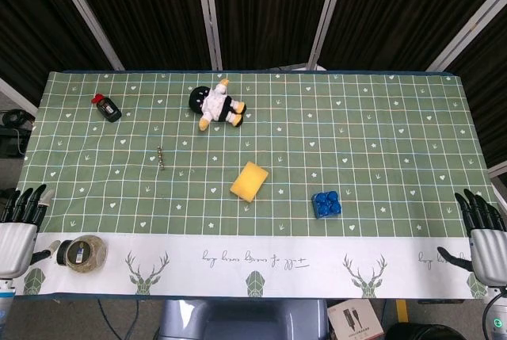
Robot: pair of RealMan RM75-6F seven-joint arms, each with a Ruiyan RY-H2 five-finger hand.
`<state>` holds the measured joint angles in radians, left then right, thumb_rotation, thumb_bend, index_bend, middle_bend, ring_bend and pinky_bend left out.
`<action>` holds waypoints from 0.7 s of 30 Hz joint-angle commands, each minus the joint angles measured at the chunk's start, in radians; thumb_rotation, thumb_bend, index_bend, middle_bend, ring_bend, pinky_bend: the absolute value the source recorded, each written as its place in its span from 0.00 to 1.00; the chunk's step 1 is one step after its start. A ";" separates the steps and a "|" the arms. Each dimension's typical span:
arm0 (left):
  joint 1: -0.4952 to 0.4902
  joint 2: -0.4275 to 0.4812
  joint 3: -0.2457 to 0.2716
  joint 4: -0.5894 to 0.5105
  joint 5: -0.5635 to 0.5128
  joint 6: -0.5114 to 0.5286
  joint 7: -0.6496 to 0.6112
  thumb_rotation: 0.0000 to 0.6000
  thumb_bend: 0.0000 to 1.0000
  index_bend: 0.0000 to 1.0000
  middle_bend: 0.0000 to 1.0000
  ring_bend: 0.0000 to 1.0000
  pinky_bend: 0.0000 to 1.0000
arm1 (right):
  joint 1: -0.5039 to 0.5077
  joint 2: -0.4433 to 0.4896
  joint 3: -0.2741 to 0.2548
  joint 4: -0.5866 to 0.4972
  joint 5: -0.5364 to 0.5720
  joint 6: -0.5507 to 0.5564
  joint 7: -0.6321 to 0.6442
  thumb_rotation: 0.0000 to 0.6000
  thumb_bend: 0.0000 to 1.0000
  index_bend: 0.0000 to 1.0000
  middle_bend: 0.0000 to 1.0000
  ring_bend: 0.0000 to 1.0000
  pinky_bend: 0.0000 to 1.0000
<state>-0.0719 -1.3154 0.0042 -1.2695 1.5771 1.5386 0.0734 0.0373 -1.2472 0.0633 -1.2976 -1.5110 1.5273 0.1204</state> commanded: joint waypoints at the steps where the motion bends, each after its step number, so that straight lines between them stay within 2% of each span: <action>1: 0.000 0.001 0.000 0.000 -0.001 -0.001 0.001 1.00 0.10 0.00 0.00 0.00 0.00 | 0.000 0.000 0.000 -0.001 0.000 0.000 0.001 1.00 0.05 0.07 0.00 0.00 0.12; 21: -0.009 0.006 0.002 0.003 0.002 -0.016 0.002 1.00 0.10 0.00 0.00 0.00 0.00 | 0.000 -0.001 0.002 -0.005 0.003 -0.001 -0.006 1.00 0.05 0.06 0.00 0.00 0.12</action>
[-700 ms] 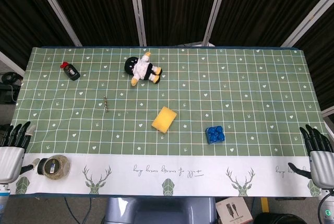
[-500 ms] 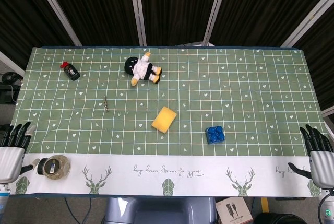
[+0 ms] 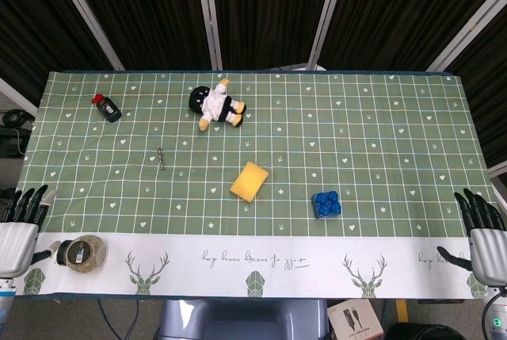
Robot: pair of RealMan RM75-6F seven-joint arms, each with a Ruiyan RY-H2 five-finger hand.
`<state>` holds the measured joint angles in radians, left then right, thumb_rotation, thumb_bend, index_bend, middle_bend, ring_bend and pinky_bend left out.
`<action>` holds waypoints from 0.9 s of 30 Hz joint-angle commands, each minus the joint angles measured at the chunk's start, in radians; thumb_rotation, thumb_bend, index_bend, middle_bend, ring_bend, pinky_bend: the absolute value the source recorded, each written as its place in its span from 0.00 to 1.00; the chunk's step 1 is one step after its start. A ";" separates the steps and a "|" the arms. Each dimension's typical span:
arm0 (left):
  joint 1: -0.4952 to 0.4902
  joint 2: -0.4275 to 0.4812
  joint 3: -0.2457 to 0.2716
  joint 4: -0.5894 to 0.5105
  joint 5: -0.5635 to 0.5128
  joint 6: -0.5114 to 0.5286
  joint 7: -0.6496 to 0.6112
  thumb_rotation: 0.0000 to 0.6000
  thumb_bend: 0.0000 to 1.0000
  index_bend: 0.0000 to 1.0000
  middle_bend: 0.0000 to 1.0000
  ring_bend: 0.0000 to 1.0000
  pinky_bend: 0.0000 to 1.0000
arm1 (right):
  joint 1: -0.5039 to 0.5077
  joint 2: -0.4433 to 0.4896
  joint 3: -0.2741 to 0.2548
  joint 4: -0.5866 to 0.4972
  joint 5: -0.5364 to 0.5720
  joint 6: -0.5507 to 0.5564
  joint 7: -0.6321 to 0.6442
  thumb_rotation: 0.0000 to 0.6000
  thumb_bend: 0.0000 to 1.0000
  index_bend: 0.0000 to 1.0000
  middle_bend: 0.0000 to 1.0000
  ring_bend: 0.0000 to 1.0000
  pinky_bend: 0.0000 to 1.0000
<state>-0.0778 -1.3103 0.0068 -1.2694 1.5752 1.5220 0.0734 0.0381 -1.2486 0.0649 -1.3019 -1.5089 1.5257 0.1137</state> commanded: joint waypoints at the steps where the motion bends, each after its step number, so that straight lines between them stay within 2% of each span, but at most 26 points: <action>1: -0.006 0.003 0.000 0.006 0.007 0.000 0.004 1.00 0.10 0.00 0.00 0.00 0.00 | -0.001 0.001 0.000 -0.001 0.001 0.001 0.001 1.00 0.05 0.07 0.00 0.00 0.12; 4: -0.020 0.014 0.002 0.012 0.019 -0.015 0.009 1.00 0.10 0.00 0.00 0.00 0.00 | -0.001 0.001 0.001 -0.002 0.002 0.001 0.005 1.00 0.05 0.07 0.00 0.00 0.12; 8: -0.072 0.055 -0.009 -0.010 0.020 -0.083 0.011 1.00 0.10 0.01 0.00 0.00 0.00 | -0.001 0.002 0.001 -0.004 0.003 -0.001 0.010 1.00 0.05 0.07 0.00 0.00 0.12; 13: -0.174 0.128 -0.056 -0.067 -0.009 -0.210 0.010 1.00 0.11 0.11 0.00 0.00 0.00 | 0.003 0.000 0.003 -0.004 0.006 -0.010 0.014 1.00 0.05 0.07 0.00 0.00 0.12; 17: -0.265 0.164 -0.095 -0.069 -0.031 -0.316 0.054 1.00 0.15 0.18 0.00 0.00 0.00 | 0.005 0.000 0.005 -0.005 0.010 -0.014 0.019 1.00 0.05 0.07 0.00 0.00 0.12; 22: -0.378 0.140 -0.126 -0.005 -0.047 -0.440 0.119 1.00 0.15 0.24 0.00 0.00 0.00 | 0.005 0.002 0.009 -0.005 0.019 -0.019 0.032 1.00 0.05 0.07 0.00 0.00 0.12; 27: -0.471 0.076 -0.136 0.082 -0.046 -0.523 0.160 1.00 0.15 0.29 0.00 0.00 0.00 | 0.006 0.003 0.015 -0.003 0.033 -0.030 0.052 1.00 0.05 0.07 0.00 0.00 0.12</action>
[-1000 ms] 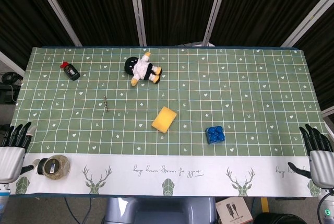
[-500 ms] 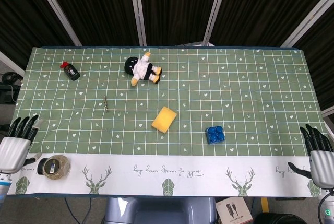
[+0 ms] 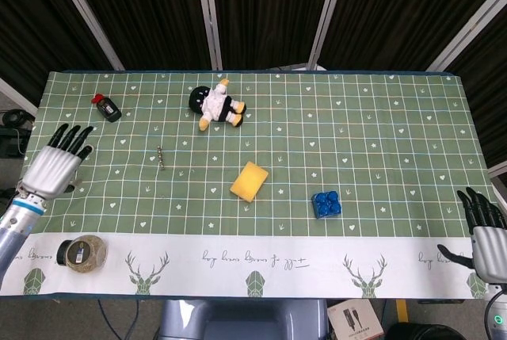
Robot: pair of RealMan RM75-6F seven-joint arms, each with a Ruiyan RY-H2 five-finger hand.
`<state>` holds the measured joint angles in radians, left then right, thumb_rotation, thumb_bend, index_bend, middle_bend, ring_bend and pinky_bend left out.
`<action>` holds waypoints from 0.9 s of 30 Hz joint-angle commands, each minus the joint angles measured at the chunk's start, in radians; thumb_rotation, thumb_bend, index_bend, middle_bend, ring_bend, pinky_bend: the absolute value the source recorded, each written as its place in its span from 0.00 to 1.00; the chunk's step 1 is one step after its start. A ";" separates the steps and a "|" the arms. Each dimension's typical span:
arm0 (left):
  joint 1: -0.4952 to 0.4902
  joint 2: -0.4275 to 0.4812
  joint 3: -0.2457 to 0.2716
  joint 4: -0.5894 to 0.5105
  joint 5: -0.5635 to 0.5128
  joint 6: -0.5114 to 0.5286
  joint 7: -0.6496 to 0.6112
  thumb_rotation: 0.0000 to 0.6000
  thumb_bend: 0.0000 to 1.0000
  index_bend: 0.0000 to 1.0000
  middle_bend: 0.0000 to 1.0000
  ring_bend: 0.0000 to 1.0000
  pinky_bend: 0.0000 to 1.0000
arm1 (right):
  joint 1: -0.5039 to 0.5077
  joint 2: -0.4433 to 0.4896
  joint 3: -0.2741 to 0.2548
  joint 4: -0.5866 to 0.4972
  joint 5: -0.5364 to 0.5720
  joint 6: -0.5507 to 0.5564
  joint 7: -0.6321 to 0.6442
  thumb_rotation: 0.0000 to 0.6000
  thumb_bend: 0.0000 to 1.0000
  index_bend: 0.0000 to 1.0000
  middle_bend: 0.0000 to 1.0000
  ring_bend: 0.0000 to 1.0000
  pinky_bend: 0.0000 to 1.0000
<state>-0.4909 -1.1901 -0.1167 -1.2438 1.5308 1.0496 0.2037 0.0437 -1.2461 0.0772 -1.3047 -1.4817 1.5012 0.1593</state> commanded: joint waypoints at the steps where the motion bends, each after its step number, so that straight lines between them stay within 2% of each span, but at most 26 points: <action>1: -0.070 -0.056 -0.013 0.073 -0.002 -0.060 0.030 1.00 0.15 0.30 0.00 0.00 0.00 | 0.000 0.001 0.003 0.000 0.009 -0.007 0.008 1.00 0.05 0.07 0.00 0.00 0.12; 16: -0.240 -0.308 0.014 0.349 -0.020 -0.230 0.052 1.00 0.27 0.37 0.00 0.00 0.00 | 0.003 0.005 0.014 0.000 0.044 -0.042 0.043 1.00 0.05 0.07 0.00 0.00 0.12; 22: -0.295 -0.378 0.022 0.447 -0.019 -0.270 0.029 1.00 0.27 0.38 0.00 0.00 0.00 | 0.002 0.009 0.016 -0.004 0.051 -0.048 0.056 1.00 0.05 0.07 0.00 0.00 0.12; 27: -0.333 -0.439 0.018 0.536 -0.033 -0.296 0.012 1.00 0.21 0.40 0.00 0.00 0.00 | 0.003 0.010 0.017 -0.005 0.052 -0.052 0.060 1.00 0.05 0.07 0.00 0.00 0.12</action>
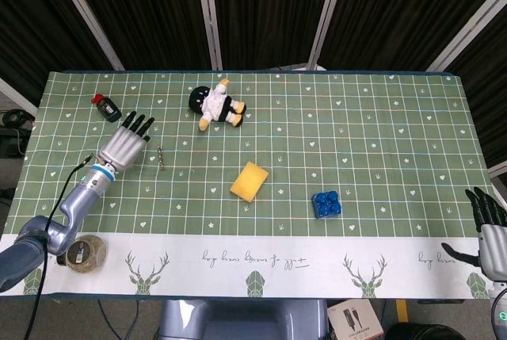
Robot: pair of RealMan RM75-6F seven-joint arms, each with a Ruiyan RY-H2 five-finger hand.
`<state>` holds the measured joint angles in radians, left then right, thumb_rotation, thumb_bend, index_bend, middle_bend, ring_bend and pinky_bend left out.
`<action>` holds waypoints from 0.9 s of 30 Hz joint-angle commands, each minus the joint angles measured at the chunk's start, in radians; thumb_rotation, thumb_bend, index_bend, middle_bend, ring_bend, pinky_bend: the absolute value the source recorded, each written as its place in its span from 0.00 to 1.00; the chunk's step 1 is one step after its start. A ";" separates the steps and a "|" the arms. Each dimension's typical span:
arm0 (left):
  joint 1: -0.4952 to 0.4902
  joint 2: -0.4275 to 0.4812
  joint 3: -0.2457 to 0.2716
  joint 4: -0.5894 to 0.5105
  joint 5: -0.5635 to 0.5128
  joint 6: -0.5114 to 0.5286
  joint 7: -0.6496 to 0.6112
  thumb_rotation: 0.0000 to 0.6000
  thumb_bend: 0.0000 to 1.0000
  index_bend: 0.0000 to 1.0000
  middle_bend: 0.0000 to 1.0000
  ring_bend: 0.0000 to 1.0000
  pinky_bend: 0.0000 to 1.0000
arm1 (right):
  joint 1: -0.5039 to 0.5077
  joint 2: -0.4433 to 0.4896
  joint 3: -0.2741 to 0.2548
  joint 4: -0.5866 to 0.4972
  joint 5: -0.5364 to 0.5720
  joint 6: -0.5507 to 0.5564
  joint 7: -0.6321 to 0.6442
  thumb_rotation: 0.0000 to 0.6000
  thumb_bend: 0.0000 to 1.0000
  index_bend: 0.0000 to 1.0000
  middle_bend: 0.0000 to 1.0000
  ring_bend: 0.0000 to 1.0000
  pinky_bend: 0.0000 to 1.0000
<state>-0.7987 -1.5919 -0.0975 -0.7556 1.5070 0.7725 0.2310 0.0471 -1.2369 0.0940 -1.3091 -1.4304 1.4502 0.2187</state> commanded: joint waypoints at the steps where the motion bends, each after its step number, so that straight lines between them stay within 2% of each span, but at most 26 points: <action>1: -0.034 -0.053 -0.001 0.070 -0.011 -0.026 -0.021 1.00 0.20 0.41 0.00 0.00 0.00 | 0.000 0.000 0.001 0.000 0.002 -0.002 0.003 1.00 0.05 0.07 0.00 0.00 0.12; 12: -0.102 -0.169 0.027 0.261 -0.001 -0.079 -0.072 1.00 0.19 0.44 0.00 0.00 0.00 | 0.001 0.000 0.004 0.000 0.008 -0.007 0.007 1.00 0.05 0.07 0.00 0.00 0.11; 27: -0.144 -0.263 0.059 0.410 0.005 -0.126 -0.147 1.00 0.19 0.48 0.00 0.00 0.00 | -0.001 -0.001 0.009 0.002 0.013 -0.004 0.010 1.00 0.05 0.07 0.00 0.00 0.11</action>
<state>-0.9394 -1.8495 -0.0412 -0.3518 1.5113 0.6491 0.0893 0.0462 -1.2378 0.1031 -1.3071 -1.4177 1.4462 0.2283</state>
